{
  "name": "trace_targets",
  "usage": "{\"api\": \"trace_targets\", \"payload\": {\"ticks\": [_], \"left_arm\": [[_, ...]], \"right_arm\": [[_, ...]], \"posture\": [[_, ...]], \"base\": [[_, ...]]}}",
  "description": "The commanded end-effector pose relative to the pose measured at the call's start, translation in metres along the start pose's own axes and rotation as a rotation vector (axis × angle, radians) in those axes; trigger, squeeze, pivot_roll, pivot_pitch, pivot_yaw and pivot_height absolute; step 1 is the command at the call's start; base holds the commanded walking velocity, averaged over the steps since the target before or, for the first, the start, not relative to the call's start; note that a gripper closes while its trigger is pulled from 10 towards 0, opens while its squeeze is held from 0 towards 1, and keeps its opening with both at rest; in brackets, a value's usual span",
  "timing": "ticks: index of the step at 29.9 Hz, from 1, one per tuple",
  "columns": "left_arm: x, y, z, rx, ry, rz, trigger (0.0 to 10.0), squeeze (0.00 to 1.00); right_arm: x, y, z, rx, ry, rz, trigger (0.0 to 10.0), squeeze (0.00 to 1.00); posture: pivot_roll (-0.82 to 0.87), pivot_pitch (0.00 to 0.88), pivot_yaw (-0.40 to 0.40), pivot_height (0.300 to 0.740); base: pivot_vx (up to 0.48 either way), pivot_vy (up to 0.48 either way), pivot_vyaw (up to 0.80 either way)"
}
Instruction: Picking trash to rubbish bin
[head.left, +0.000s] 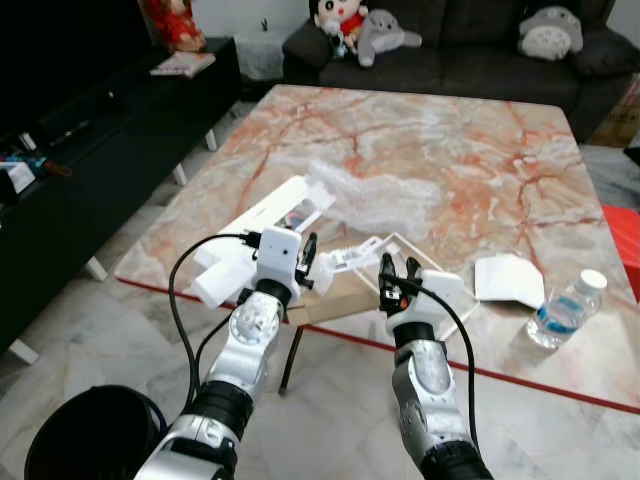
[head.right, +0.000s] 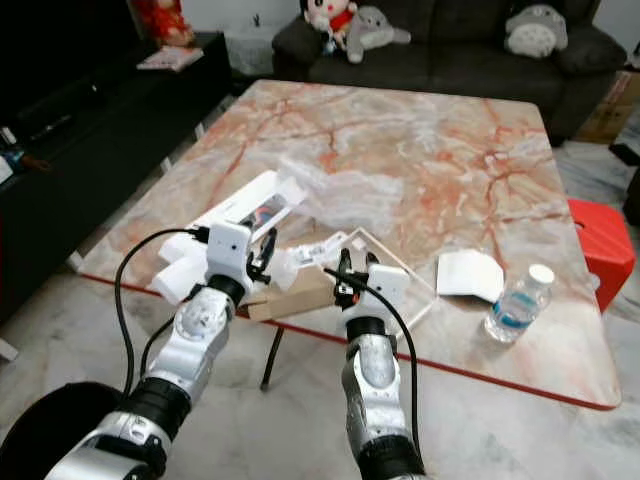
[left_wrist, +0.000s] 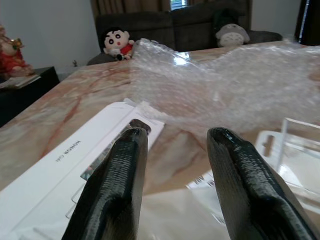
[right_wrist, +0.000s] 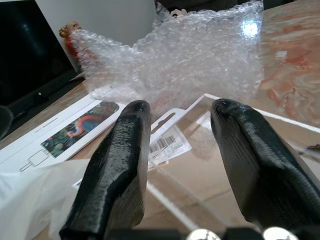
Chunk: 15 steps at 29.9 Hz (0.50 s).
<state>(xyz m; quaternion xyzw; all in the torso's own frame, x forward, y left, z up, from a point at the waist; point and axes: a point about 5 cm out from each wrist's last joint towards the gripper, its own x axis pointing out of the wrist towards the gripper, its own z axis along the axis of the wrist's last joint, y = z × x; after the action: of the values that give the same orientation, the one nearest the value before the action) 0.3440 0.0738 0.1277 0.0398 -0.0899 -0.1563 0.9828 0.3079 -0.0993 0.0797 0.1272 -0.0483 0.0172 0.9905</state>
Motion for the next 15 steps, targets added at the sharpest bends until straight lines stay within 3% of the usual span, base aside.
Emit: {"api": "trace_targets", "payload": {"ticks": [1,15], "left_arm": [[-0.0028,-0.0018,-0.0047,0.007,0.02,-0.017,10.0,1.0],[-0.004,-0.0065,-0.0095,-0.035,0.053,-0.053,10.0,1.0]], "right_arm": [[-0.0012,0.0063,-0.0026,0.016,0.014,0.014,10.0,0.0],[-0.0022,0.0062,-0.0039,0.016,0.02,0.013,10.0,0.0]], "posture": [[0.11,0.067,0.032,0.74],[0.11,0.07,0.031,0.74]], "base": [[0.0,0.0,0.0],[0.0,0.0,0.0]]}}
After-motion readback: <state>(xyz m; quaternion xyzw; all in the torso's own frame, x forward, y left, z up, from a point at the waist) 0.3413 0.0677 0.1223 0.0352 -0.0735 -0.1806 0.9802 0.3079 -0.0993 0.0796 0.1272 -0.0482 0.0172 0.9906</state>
